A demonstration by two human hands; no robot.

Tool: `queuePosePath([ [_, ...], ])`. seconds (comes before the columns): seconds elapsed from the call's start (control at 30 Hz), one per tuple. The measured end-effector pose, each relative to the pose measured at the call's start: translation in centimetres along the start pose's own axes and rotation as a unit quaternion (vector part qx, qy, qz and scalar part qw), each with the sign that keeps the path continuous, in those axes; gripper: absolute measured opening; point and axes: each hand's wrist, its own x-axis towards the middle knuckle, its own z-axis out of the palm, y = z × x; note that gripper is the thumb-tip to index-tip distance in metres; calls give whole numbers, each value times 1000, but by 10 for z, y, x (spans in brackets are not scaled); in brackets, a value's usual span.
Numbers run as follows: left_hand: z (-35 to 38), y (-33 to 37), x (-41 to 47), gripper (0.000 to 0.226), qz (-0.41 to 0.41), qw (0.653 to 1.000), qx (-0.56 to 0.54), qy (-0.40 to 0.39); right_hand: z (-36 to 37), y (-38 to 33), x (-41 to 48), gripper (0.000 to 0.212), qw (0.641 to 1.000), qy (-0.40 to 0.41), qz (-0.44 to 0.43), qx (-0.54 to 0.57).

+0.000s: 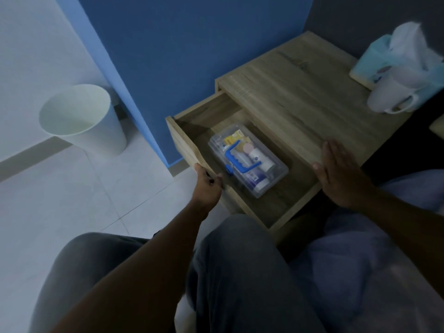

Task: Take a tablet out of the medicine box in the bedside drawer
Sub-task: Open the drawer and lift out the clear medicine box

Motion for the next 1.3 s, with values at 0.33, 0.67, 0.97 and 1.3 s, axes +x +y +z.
queuePosePath([
  [0.33, 7, 26, -9, 123, 134, 978, 107, 120, -8, -38, -1, 67, 983, -25, -183, -16],
  [0.67, 1, 43, -3, 89, 227, 921, 316, 26, 17, -103, 13, 99, 984, -120, -46, 124],
  [0.97, 0, 90, 42, 72, 105, 931, 348, 31, 49, -136, 11, 93, 954, -42, 174, 242],
  [1.3, 16, 98, 63, 60, 21, 918, 393, 47, 57, -140, 22, 53, 843, 55, 357, 398],
])
